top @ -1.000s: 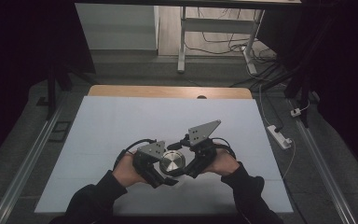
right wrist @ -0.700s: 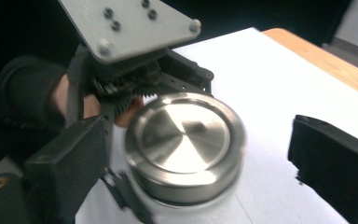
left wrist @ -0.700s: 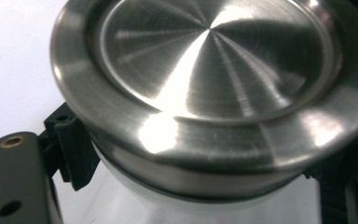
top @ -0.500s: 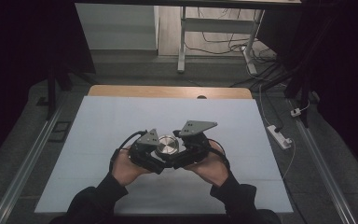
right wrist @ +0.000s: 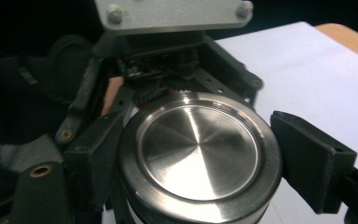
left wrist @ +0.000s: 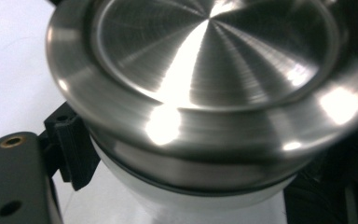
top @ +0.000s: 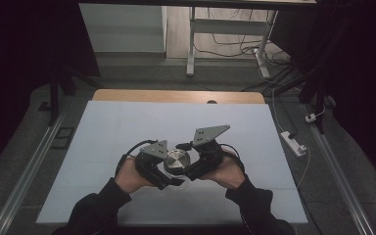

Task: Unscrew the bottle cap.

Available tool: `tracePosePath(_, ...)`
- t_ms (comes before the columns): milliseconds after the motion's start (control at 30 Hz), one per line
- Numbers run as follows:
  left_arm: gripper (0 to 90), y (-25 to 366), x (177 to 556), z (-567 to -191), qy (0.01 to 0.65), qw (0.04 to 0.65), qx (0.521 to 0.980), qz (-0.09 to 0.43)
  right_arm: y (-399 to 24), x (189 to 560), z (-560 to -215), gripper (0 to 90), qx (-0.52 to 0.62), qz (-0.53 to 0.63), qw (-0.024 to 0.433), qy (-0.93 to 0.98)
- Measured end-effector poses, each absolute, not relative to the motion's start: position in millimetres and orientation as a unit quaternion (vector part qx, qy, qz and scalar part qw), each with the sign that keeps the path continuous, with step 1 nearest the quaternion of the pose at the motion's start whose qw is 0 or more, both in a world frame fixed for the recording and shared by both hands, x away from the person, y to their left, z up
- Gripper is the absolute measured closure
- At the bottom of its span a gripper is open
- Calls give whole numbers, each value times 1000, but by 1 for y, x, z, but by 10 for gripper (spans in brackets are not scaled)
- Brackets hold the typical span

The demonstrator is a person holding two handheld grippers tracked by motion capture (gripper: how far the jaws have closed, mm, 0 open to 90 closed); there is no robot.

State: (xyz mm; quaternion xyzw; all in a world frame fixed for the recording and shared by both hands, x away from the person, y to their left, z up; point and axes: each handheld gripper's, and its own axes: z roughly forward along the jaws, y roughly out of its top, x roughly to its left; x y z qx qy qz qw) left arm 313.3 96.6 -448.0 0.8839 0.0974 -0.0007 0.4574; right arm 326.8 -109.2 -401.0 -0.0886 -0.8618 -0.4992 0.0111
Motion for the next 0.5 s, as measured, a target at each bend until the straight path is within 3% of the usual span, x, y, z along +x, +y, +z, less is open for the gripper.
tracePosePath(500,151,98,308,-450,4,470,881,-51,-112,324,-405,194,24,-511,76,-856)
